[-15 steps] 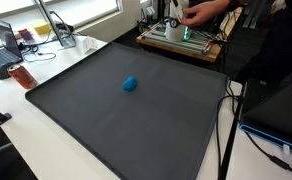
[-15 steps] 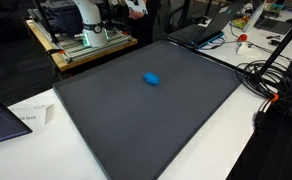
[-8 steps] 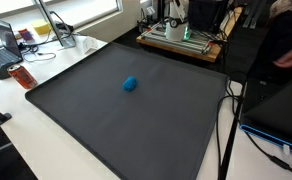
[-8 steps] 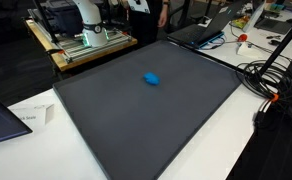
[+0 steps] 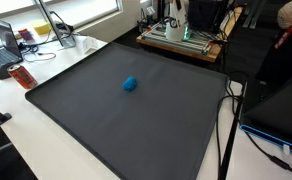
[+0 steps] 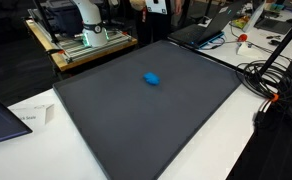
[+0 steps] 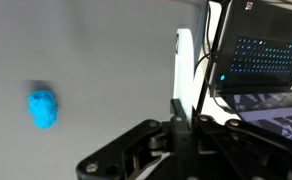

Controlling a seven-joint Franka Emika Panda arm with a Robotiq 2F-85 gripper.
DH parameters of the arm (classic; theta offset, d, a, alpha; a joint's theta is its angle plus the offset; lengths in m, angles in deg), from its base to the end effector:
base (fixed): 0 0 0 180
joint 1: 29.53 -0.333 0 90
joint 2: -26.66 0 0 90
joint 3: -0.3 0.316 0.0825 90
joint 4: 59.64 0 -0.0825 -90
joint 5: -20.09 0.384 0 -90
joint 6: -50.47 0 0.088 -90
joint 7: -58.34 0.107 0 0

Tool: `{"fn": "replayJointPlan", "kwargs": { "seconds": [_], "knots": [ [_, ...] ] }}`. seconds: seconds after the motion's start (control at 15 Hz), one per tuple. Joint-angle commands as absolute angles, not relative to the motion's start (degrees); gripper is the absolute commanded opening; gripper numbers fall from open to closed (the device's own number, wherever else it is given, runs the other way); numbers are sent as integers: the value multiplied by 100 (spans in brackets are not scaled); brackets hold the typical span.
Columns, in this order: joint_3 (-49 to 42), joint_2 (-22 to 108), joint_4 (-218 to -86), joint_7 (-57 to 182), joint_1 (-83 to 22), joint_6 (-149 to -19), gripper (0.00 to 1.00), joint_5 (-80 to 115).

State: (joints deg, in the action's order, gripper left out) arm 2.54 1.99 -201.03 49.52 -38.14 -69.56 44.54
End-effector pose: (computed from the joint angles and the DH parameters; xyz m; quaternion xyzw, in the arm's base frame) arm 0.4079 0.0992 0.4573 -0.9813 -0.0664 -0.0261 0.1788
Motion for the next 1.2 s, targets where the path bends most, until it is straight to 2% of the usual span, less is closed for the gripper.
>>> {"fn": "replayJointPlan", "kwargs": {
  "seconds": [0.0, 0.07, 0.13, 0.53, 0.6, 1.13],
  "knots": [
    [330, 893, -19296, 5945, -3460, -6760, 1, 3906],
    [235, 1137, -19043, 6036, -3403, -6576, 1, 3856],
    [278, 665, -19582, 5707, -3565, -6885, 4, 4042],
    [241, 1151, -19134, 5885, -3393, -6736, 4, 3970],
    [241, 1149, -19132, 5888, -3393, -6733, 1, 3970],
    [645, 2387, -18137, 6261, -3500, -6978, 1, 2785]
  ]
}}
